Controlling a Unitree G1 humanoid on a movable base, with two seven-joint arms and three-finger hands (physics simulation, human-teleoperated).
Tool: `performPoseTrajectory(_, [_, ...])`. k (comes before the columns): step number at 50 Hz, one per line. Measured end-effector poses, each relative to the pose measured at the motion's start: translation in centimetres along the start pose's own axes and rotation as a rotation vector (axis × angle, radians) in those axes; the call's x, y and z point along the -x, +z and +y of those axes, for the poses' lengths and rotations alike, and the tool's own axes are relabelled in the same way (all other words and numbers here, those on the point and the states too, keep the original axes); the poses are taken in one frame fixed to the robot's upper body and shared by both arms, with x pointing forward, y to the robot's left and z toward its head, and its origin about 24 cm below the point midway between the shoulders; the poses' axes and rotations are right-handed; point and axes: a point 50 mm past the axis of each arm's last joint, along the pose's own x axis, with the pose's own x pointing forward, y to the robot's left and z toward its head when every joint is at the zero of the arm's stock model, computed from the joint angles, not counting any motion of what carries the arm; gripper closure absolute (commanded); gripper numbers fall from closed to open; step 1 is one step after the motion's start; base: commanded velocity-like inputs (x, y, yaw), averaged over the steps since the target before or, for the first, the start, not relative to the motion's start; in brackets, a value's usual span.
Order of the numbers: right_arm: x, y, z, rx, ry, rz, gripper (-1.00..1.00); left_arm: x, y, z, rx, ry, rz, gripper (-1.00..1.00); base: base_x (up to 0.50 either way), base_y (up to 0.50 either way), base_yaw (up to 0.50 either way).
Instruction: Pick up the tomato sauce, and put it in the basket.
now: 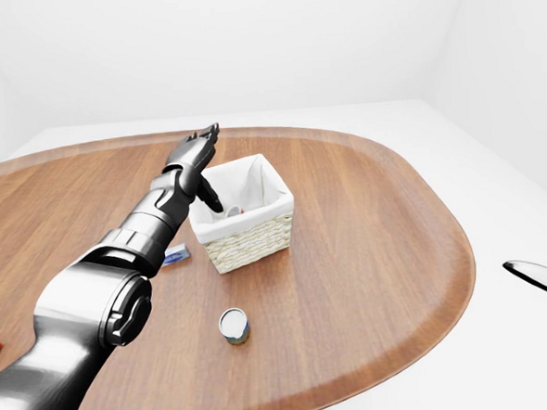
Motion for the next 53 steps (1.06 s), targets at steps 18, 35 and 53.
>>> performPoseTrajectory(18, [0.0,-0.1,0.1,0.002,0.003,0.003,-1.00,-0.1,0.4,1.4,0.018,0.075,-0.008,-1.00,0.00,0.00,0.00])
performPoseTrajectory(35, [0.0,-0.1,0.1,0.003,0.004,0.002,-1.00,0.1,2.3,6.5,-0.008,0.304,-0.101,-1.00,0.00,0.00,0.00])
performPoseTrajectory(53, [0.0,-0.3,0.2,0.005,0.005,0.007,-1.00,0.9,3.6,10.0,-0.019,0.513,-0.204,-1.00,0.00,0.00,0.00])
